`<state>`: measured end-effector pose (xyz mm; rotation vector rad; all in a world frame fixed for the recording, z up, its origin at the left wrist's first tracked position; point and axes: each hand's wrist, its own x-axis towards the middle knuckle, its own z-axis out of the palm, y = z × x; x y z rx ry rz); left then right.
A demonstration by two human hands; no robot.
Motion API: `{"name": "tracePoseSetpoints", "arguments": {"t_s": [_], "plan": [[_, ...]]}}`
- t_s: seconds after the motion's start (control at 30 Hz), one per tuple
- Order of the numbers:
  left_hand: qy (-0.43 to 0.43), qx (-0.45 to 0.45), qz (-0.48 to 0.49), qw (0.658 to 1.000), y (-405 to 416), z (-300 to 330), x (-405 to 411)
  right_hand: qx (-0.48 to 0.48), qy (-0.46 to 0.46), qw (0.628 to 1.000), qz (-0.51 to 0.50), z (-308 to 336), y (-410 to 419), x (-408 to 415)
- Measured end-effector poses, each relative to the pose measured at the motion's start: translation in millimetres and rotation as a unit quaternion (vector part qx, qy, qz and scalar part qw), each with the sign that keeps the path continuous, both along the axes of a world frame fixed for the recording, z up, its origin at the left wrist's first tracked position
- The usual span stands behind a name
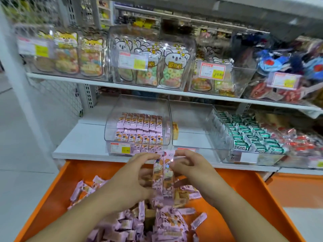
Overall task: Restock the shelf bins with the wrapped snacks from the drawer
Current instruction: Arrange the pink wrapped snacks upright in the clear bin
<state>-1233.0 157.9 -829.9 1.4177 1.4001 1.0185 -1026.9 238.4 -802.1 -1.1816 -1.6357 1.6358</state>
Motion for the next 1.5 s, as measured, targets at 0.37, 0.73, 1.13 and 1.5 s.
{"name": "tracePoseSetpoints", "arguments": {"t_s": [0.37, 0.73, 1.13, 1.5], "plan": [[0.044, 0.004, 0.012, 0.999, 25.4, 8.5, -29.8, 0.042, -0.042, 0.997, 0.057, -3.8, 42.4, -43.8], [0.137, 0.052, 0.04, 0.988, 38.3, 13.0, -74.5, 0.027, -0.024, 0.999, 0.003, 2.1, 75.0, -103.2], [0.274, 0.038, 0.146, 0.95, 53.9, -6.1, -147.6, 0.062, -0.094, 0.994, -0.005, -8.3, 150.8, -224.3], [0.273, -0.014, 0.147, 0.951, 60.4, -15.6, -144.0, 0.28, -0.311, 0.904, 0.086, -51.5, 157.0, -240.0]]}}
